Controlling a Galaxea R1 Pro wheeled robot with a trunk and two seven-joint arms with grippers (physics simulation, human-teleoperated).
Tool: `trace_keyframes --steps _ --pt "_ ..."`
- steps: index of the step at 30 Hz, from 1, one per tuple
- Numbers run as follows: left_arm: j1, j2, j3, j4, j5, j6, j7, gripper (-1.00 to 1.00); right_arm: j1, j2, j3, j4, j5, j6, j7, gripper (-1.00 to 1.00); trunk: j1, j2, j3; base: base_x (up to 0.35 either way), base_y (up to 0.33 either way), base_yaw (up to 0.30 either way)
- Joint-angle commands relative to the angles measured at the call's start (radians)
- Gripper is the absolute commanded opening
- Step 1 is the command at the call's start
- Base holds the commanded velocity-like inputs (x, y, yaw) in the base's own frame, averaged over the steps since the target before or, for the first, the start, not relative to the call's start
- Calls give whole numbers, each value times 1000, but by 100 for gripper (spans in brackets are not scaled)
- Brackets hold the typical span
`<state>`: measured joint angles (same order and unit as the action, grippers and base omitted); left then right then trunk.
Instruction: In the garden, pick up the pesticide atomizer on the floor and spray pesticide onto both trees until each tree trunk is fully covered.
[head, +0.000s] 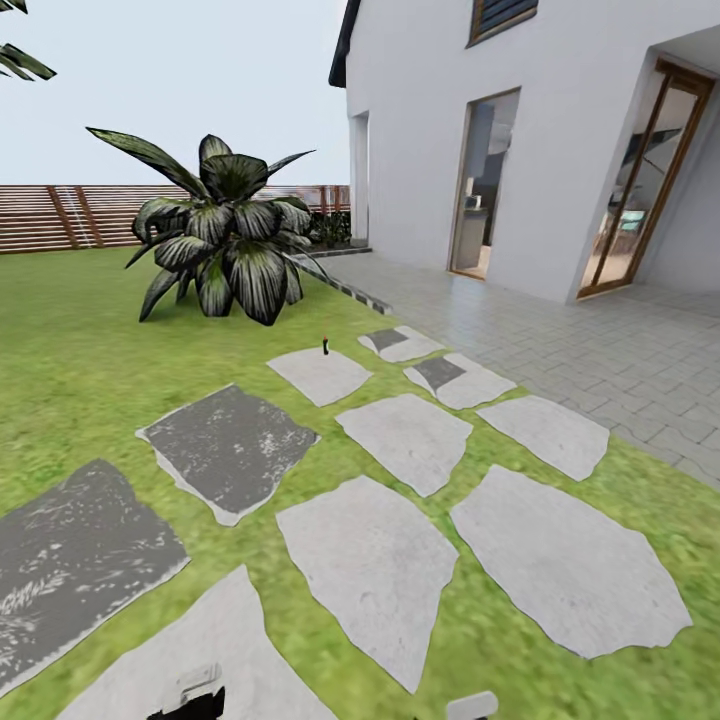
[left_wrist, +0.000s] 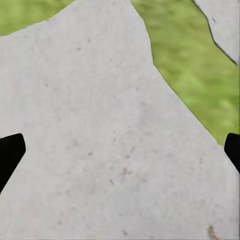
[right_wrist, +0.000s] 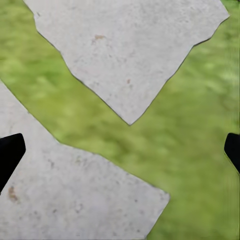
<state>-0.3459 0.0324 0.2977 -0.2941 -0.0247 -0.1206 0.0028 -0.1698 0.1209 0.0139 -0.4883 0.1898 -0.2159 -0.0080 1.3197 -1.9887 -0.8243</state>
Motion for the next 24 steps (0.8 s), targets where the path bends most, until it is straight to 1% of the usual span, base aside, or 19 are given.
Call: trace_keyframes --steps 1,24 --pt "-1 0 3 1 -2 -4 0 100 0 0 0 0 5 -3 -1 100 0 0 -1 338 0 0" --pt "-1 0 3 1 -1 -4 0 100 0 0 0 0 5 -3 -1 100 0 0 -1 338 0 0"
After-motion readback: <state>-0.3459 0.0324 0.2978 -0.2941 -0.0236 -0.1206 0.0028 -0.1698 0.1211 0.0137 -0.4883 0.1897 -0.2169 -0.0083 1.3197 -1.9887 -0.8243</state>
